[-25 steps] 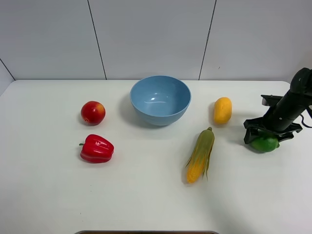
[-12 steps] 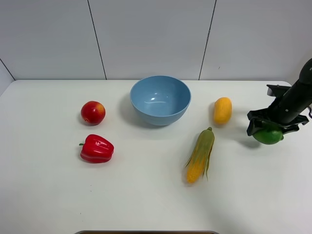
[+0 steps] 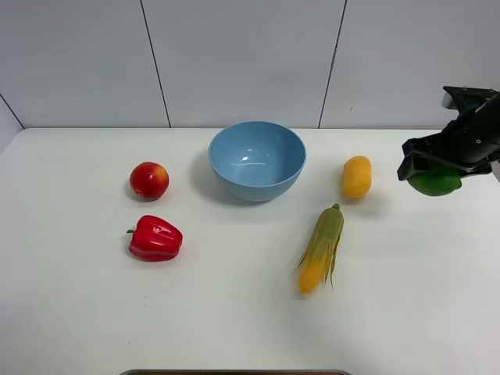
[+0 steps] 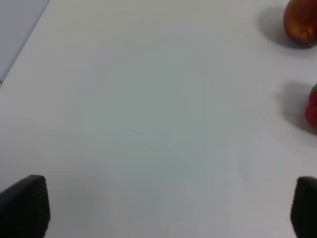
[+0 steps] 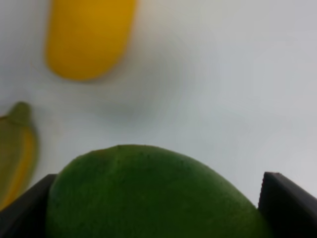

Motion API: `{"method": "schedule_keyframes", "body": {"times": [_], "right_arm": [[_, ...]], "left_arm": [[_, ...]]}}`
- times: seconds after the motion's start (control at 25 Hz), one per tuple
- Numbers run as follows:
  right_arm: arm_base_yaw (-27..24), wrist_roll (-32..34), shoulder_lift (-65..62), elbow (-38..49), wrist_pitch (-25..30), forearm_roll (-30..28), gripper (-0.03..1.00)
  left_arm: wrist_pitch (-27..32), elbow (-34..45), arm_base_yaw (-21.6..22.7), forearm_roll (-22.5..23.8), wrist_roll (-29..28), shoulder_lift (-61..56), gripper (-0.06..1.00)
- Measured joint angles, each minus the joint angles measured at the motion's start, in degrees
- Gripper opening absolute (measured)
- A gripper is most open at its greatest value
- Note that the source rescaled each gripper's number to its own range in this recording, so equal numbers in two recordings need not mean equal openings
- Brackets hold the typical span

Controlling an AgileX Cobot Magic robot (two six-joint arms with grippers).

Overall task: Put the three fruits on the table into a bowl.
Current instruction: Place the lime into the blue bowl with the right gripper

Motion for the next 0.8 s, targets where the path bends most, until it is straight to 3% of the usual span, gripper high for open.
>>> {"method": "schedule_keyframes", "body": {"times": [0.12, 0.4, 0.8], "right_arm": [[2.50, 0.00, -0.15, -2.16, 1.63, 0.07, 0.40], [14.08, 0.38, -0.15, -14.24, 2.63, 0.25, 0.40], [25.52, 1.44, 1.27, -19.86, -3.90, 0.57, 0.40]], "left_arm": [[0.00, 0.00, 0.00, 0.00, 0.00, 0.00, 1.00], [0.00, 0.00, 0.00, 0.00, 0.00, 0.00, 1.00], [0.00, 0.00, 0.00, 0.00, 0.00, 0.00, 1.00]]}}
